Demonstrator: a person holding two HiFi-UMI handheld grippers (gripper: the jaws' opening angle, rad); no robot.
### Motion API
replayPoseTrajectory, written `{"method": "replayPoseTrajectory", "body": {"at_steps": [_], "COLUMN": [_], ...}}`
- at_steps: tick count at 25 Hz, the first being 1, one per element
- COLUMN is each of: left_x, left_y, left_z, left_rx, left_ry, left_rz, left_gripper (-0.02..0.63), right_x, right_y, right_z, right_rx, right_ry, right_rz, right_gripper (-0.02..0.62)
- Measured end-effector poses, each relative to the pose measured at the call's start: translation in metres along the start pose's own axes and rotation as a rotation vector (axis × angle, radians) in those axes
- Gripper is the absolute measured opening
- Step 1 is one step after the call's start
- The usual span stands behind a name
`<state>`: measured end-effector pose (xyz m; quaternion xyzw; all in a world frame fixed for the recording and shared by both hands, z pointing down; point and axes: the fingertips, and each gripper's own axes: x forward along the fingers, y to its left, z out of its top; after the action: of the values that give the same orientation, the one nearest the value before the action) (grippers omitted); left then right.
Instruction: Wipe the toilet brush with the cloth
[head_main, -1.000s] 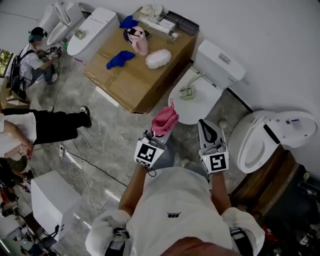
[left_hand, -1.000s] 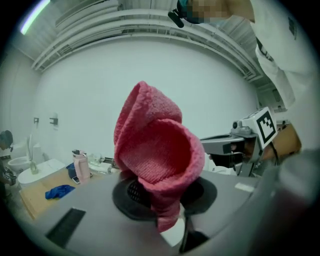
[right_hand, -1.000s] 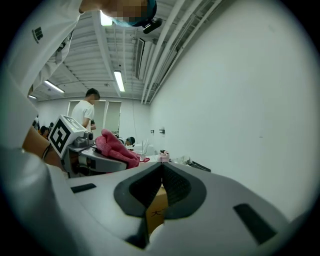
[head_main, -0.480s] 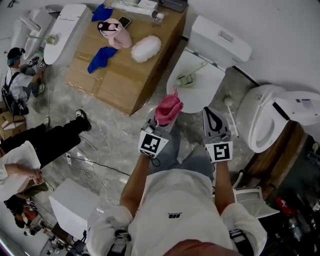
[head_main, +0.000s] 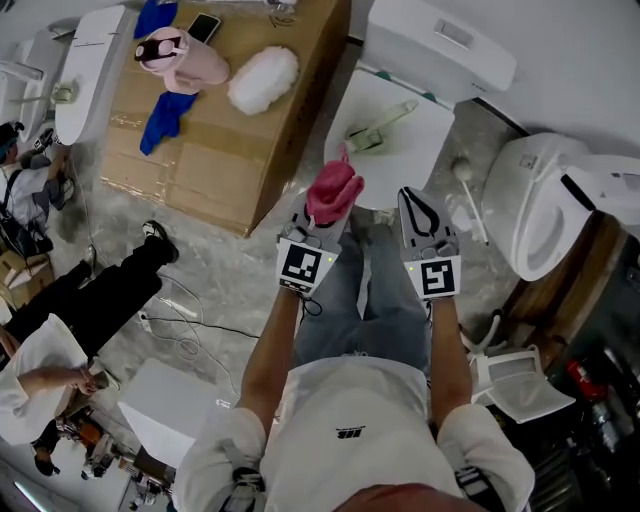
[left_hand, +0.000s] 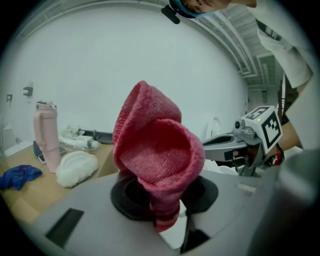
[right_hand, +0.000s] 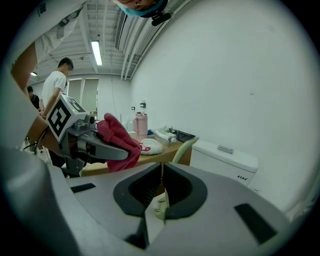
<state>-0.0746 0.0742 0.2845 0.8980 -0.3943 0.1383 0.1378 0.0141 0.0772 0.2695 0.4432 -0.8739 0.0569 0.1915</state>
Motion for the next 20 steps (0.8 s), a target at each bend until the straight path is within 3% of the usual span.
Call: {"method": "replayPoseTrajectory", "body": {"at_steps": [9, 20], "left_x": [0.054, 0.106], "left_y": [0.005, 0.028], "left_z": [-0.051, -0.106], "left_rx": [0.019, -0.019], "left_ry": [0.042, 0.091], "left_rz": [-0.007, 0.075], "left_gripper": [0.121, 0.126], "right_x": [0.052, 0.107], "right_y": [-0.007, -0.022], "right_z": [-0.069, -0.139], "right_rx": [-0.048, -0.043], "right_ry": [0.066, 0.113], "right_rz": [0.052, 0.147], "right_gripper": [0.023, 0.034]}}
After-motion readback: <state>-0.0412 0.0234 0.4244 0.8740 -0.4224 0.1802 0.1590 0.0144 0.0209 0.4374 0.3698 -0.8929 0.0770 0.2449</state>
